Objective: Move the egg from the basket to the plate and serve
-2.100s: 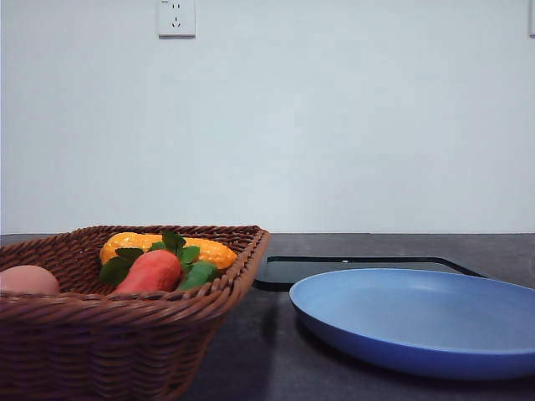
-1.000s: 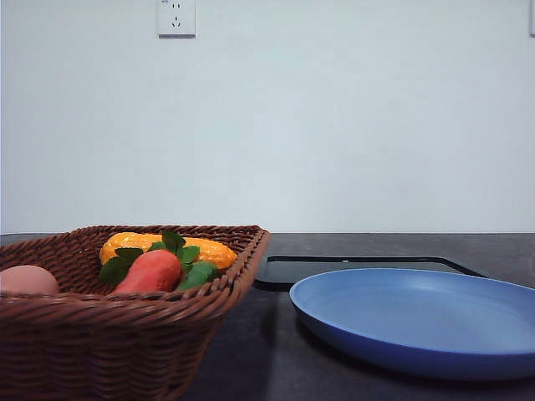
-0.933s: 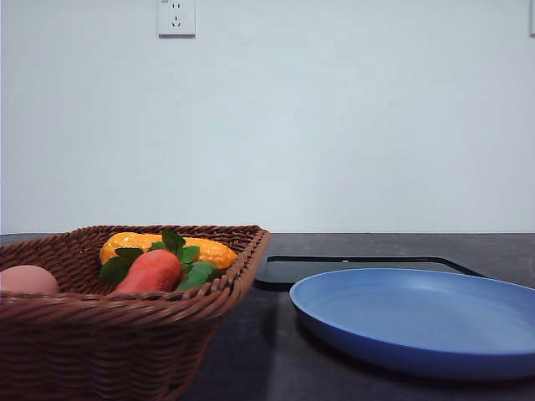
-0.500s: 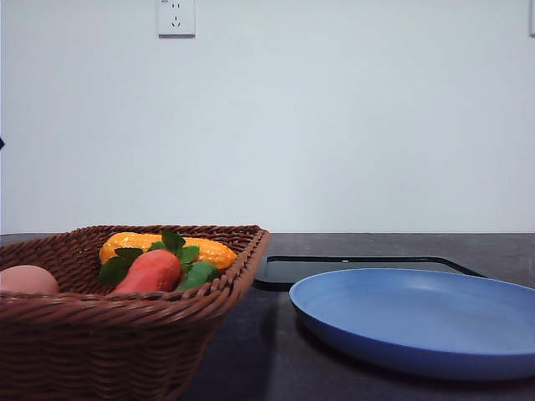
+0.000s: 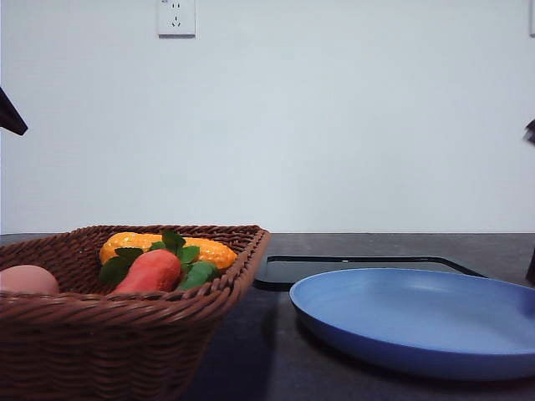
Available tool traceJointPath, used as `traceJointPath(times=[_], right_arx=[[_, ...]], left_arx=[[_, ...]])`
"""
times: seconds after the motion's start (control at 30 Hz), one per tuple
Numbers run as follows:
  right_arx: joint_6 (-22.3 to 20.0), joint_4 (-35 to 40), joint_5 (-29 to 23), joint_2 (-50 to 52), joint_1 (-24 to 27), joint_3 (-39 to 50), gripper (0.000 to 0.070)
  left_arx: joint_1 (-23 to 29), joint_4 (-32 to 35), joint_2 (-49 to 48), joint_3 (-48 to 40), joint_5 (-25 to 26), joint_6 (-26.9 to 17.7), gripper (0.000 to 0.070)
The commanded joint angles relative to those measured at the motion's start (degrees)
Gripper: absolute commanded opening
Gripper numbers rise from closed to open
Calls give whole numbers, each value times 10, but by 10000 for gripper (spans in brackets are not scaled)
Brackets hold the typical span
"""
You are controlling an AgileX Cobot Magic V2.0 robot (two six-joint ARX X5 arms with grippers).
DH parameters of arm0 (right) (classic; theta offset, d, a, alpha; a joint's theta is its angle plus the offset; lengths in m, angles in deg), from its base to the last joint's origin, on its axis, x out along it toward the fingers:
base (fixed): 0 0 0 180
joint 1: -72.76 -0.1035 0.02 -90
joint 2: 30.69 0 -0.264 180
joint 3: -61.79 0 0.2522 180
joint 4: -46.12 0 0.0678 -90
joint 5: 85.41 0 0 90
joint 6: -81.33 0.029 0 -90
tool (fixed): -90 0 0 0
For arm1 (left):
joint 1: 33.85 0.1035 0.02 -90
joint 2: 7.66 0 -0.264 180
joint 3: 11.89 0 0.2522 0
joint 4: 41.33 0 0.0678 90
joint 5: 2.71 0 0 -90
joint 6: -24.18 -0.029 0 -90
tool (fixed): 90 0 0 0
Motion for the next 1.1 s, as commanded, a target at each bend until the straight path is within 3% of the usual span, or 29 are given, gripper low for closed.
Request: traceJointPath(times=[0.0, 0.4, 0.53, 0.7, 0.9, 1.07], right_arx=[[-2, 11, -1, -23, -4, -8, 215], [10, 44, -1, -76, -18, -8, 0], [18, 43, -1, -64, -18, -8, 0], [25, 32, -1, -15, -16, -9, 0], [25, -8, -1, 71, -1, -9, 0], [23, -32, -1, 134, 16, -9, 0]], left_arx=[[-1, 6, 4, 9, 3, -5, 313], [-2, 2, 4, 9, 3, -5, 313], [-8, 2, 4, 9, 5, -5, 327], [-24, 1, 4, 13, 21, -5, 417], [-59, -46, 4, 53, 24, -8, 418], [-118, -107, 4, 95, -39, -14, 425]])
